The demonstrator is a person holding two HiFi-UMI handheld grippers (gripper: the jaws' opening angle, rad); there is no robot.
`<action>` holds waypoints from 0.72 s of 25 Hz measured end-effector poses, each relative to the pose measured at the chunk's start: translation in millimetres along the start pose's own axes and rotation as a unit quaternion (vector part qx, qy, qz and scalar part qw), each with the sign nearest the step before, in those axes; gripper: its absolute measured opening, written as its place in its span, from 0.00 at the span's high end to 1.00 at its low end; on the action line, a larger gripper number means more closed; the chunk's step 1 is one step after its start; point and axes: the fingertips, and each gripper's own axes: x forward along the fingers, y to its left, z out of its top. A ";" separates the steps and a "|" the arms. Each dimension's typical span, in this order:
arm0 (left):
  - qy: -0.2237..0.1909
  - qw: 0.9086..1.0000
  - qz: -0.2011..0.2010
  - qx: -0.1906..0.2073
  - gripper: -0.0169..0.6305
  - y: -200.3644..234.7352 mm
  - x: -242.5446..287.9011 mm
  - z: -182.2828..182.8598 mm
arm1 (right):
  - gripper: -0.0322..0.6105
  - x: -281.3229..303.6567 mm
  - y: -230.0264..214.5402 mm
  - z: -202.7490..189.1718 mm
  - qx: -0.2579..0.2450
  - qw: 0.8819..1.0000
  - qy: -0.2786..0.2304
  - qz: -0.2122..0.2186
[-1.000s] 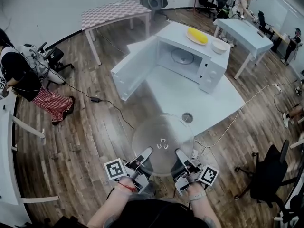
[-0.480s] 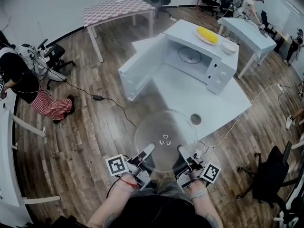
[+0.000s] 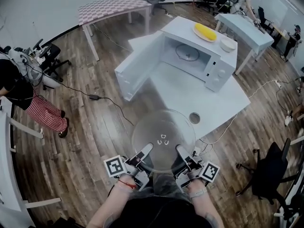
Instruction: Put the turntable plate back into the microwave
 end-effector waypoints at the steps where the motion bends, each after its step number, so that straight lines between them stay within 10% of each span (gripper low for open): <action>1: 0.002 1.000 0.001 0.001 0.93 1.2 1.4 0.4 | 0.89 -0.2 -1.1 1.3 0.000 1.000 -0.002 -0.001; 18: 0.018 1.000 0.011 -0.009 0.93 13.2 45.9 32.5 | 0.89 33.1 -15.7 38.6 0.009 1.000 -0.019 -0.009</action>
